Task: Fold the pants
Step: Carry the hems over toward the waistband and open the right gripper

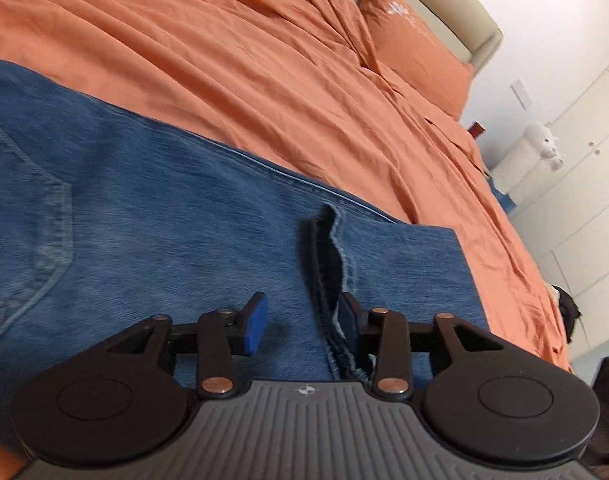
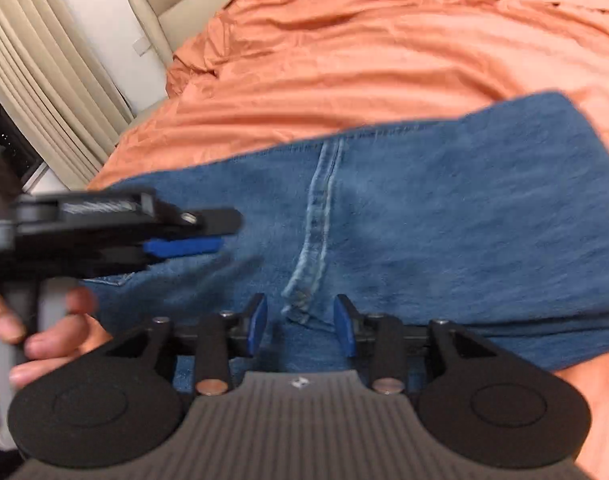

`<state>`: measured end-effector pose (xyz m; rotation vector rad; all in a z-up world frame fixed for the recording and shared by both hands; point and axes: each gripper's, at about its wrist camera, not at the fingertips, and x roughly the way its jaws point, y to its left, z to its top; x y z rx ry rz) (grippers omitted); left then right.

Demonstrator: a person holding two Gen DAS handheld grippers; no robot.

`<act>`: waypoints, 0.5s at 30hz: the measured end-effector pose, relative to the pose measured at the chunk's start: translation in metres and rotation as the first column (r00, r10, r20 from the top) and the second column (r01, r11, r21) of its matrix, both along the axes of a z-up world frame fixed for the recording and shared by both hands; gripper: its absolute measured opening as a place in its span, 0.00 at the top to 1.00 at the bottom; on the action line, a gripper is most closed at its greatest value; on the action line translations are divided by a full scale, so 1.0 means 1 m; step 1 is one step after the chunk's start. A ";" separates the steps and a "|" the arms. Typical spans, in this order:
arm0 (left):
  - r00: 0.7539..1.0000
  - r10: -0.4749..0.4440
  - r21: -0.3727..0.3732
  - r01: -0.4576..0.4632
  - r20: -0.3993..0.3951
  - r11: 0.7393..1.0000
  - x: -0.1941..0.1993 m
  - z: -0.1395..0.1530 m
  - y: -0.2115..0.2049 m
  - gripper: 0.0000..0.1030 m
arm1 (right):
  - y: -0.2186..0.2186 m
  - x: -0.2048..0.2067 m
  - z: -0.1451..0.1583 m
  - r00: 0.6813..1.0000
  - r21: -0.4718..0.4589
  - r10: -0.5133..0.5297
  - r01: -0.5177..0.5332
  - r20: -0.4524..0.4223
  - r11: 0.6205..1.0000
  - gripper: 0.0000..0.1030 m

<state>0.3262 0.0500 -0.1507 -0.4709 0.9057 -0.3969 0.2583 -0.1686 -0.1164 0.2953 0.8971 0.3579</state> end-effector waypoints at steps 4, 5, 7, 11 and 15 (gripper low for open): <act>0.999 -0.042 -0.058 0.041 -0.013 0.997 0.019 -0.016 -0.016 0.42 | -0.042 -0.007 0.027 0.991 -0.091 -0.101 0.108 0.084 0.990 0.66; 0.999 -0.047 -0.063 0.046 -0.022 0.997 0.023 -0.022 -0.021 0.42 | -0.054 -0.010 0.032 0.985 -0.121 -0.136 0.148 0.103 0.982 0.66; 0.998 -0.050 -0.053 0.048 -0.045 0.997 0.032 -0.031 -0.029 0.42 | -0.084 -0.015 0.041 0.970 -0.172 -0.207 0.227 0.123 0.959 0.66; 0.998 -0.050 -0.038 0.049 -0.029 0.998 0.047 -0.040 -0.038 0.42 | -0.134 -0.038 0.040 0.947 -0.303 -0.304 0.321 0.101 0.898 0.59; 0.998 -0.057 0.002 0.057 -0.019 0.998 0.051 -0.039 -0.046 0.57 | -0.155 -0.060 0.012 0.943 -0.362 -0.332 0.313 0.012 0.878 0.55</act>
